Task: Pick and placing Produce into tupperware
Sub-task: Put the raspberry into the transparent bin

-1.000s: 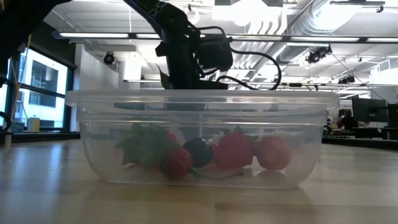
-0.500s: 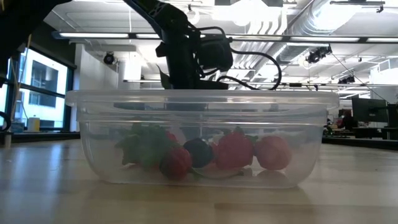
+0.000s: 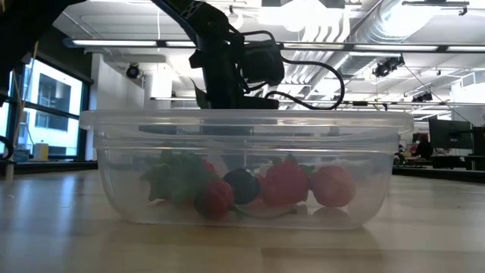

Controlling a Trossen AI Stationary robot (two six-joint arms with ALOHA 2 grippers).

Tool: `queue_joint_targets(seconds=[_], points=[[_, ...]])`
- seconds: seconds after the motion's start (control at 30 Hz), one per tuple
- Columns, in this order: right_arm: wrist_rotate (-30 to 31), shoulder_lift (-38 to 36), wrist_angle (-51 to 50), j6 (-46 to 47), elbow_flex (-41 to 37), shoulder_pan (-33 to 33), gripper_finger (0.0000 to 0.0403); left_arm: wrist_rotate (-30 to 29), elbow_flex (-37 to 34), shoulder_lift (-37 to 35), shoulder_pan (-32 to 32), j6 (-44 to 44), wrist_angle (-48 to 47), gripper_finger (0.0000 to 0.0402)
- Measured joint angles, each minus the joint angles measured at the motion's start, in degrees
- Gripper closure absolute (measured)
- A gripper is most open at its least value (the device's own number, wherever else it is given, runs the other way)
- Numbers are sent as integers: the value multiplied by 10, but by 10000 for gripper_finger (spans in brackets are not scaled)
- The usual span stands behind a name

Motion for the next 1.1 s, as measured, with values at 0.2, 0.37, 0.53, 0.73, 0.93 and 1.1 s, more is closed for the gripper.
queue_joint_targets(seconds=[0.2, 0.37, 0.53, 0.73, 0.93, 1.1], points=[[0, 0, 0, -2, 0, 0, 402, -5, 14, -7, -1, -5, -42, 292], [0, 0, 0, -4, 0, 0, 402, -2, 40, -40, -5, -5, -77, 316], [0, 0, -2, -4, 0, 0, 402, 0, 54, -74, -31, -15, -102, 304], [2, 0, -6, -6, 0, 0, 402, 8, 56, -107, -89, -37, -116, 286], [17, 0, -6, -19, 0, 0, 402, 15, 55, -111, -165, -59, -111, 306], [16, 0, -6, -19, 0, 0, 402, 4, 56, -111, -216, -85, -96, 295]])
